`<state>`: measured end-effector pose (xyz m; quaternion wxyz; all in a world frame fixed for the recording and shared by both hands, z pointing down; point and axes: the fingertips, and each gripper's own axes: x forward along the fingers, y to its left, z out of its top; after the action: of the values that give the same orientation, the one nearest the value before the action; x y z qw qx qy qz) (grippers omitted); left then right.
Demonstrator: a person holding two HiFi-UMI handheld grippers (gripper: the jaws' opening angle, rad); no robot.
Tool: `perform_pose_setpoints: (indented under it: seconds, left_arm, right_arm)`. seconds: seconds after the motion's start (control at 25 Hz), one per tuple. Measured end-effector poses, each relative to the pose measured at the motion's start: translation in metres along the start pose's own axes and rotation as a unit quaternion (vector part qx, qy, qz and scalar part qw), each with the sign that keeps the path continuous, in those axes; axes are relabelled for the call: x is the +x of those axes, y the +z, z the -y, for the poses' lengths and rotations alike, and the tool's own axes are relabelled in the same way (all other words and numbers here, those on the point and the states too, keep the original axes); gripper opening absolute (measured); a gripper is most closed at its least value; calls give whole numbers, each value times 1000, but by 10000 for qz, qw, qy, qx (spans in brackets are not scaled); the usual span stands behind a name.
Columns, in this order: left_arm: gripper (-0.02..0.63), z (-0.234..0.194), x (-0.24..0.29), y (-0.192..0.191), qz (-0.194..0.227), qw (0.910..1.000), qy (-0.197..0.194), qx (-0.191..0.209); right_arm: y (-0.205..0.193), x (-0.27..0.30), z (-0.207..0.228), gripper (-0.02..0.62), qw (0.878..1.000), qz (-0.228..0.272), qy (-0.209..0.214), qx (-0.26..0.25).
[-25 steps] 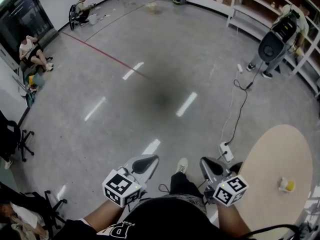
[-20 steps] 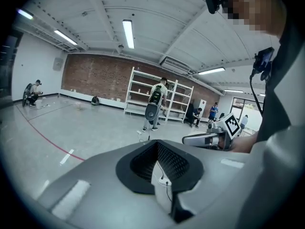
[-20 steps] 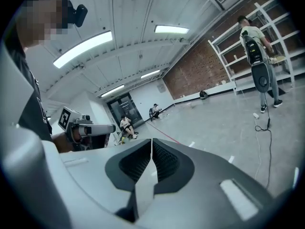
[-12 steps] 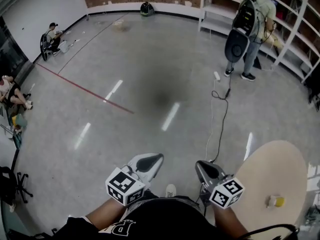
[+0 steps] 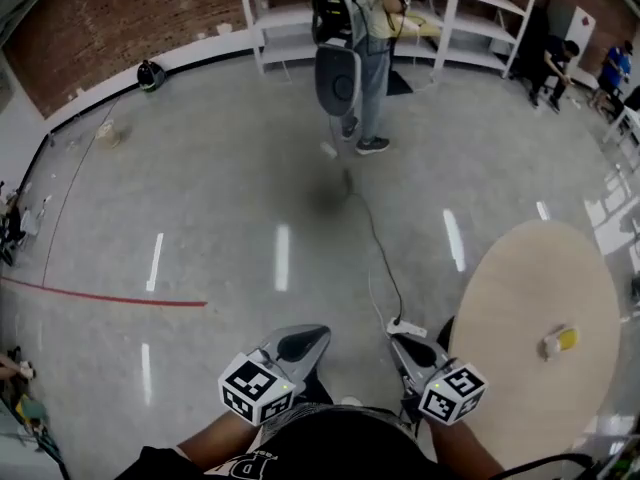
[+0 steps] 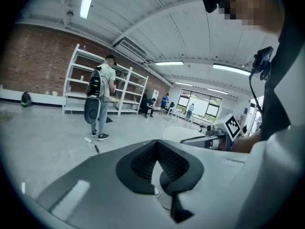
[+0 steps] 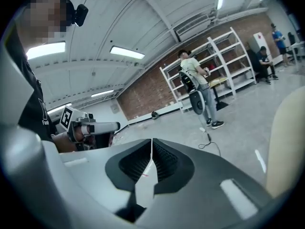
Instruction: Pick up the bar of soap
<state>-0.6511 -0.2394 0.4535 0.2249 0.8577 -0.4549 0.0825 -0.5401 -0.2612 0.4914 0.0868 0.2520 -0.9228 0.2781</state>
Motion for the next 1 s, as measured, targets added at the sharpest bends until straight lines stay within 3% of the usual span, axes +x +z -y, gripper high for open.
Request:
perform_pose_setpoints:
  seconds: [0.16,0.28,0.4,0.52,0.64,0.72,0.84,1.0]
  left_arm:
    - [6,-44,56,43,-290,9951,-900,300]
    - [6,-61,83,86,-309,9808,-1779,736]
    - [6,-89,110,105,-539,9651,-2311,1106]
    - [6,-102,145,114,-768,9553,-2645,1075]
    - [6,-82,182,114,-874,9425,-3103,884]
    - [6,-60,212,110,-1086,9306,-3358,971]
    - [6,-12,256,111,-1244,9077,-3803,1267]
    - [6,80,295,133,-1066,8724,-4518,1533]
  right_arm:
    - [48,21,36,17,9932,537,-982,308]
    - [72,28,48,12,9809,795,-1698,523]
    - [91,33,58,12,9622,1087,-2412,645]
    - [96,21,67,12,9407,1335,-2993,874]
    - [84,-14,84,12,9149,1444,-3620,1057]
    - [81,-43,96,12,8938,1667,-3956,1298]
    - [78,-87,110,12,8700,1914,-4339,1348]
    - [51,-164,152,12,8225,2221,-4991,1581]
